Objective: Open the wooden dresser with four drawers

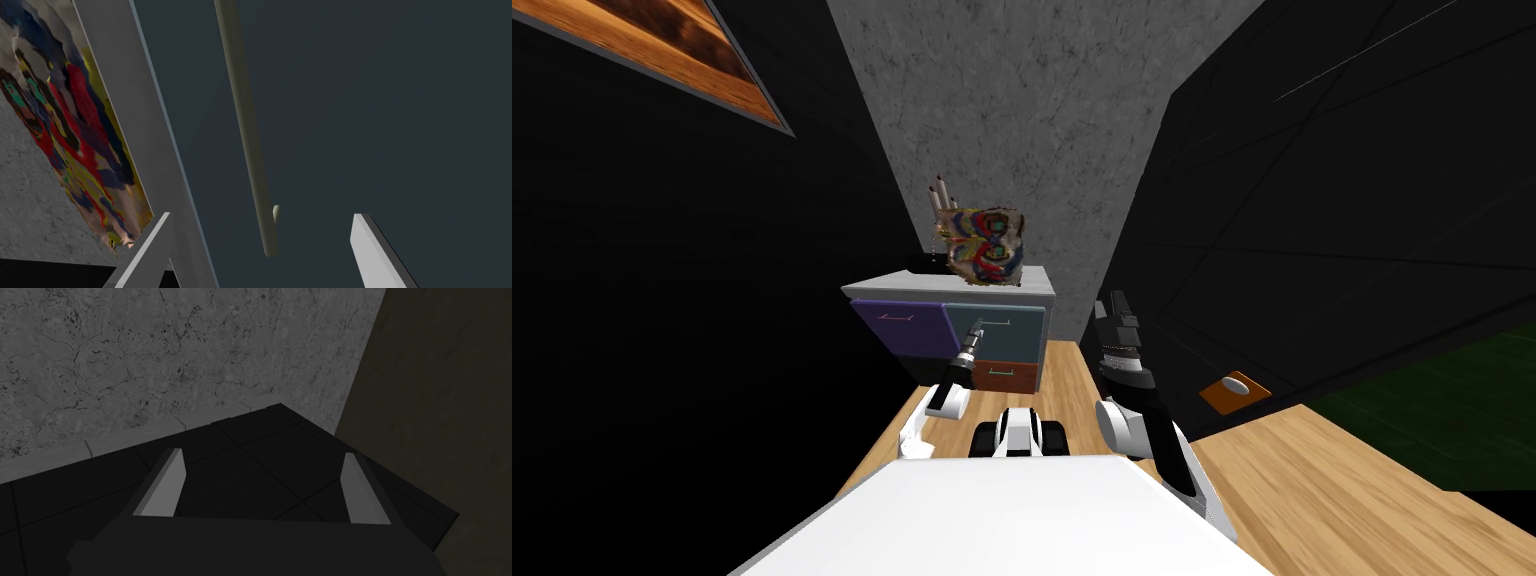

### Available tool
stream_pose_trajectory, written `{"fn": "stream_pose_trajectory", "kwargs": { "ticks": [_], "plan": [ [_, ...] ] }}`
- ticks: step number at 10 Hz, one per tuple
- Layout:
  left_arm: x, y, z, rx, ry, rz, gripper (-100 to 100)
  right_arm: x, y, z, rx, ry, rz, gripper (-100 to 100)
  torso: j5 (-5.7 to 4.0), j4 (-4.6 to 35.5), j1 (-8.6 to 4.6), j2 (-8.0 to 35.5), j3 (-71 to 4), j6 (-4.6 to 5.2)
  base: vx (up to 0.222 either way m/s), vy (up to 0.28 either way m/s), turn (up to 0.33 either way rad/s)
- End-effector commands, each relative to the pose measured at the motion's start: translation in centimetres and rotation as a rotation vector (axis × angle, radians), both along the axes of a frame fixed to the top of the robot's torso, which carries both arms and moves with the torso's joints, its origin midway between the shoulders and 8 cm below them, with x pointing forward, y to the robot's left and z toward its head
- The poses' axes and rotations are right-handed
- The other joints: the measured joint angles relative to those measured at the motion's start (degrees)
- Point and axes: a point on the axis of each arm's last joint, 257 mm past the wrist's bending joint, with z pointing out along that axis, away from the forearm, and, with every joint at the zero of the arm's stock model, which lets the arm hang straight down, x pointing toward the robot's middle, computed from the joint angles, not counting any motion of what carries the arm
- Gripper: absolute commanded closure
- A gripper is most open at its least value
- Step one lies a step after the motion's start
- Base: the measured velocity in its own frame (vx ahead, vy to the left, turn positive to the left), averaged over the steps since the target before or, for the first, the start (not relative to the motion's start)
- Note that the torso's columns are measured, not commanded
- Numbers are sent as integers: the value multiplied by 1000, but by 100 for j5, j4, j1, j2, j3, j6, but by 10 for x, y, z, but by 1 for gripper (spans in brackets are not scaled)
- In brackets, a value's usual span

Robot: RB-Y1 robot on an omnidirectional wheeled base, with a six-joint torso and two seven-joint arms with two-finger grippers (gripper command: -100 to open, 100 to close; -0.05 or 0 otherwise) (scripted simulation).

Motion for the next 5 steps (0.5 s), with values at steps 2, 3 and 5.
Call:
{"fn": "stream_pose_trajectory", "kwargs": {
  "ticks": [2,3,5],
  "plan": [
    [2,-14,5,-72,-2,12,-100,0,0,0,0,0,0,0,1,0,2,1,1,0,-1,-3,0],
    [1,-12,3,-59,-2,10,-100,0,0,0,0,0,0,0,0,0,-2,0,0,0,0,0,0],
    [-2,-31,4,-60,0,-8,-100,0,0,0,0,0,0,0,0,-3,4,-11,-6,-3,47,35,100]
  ]
}}
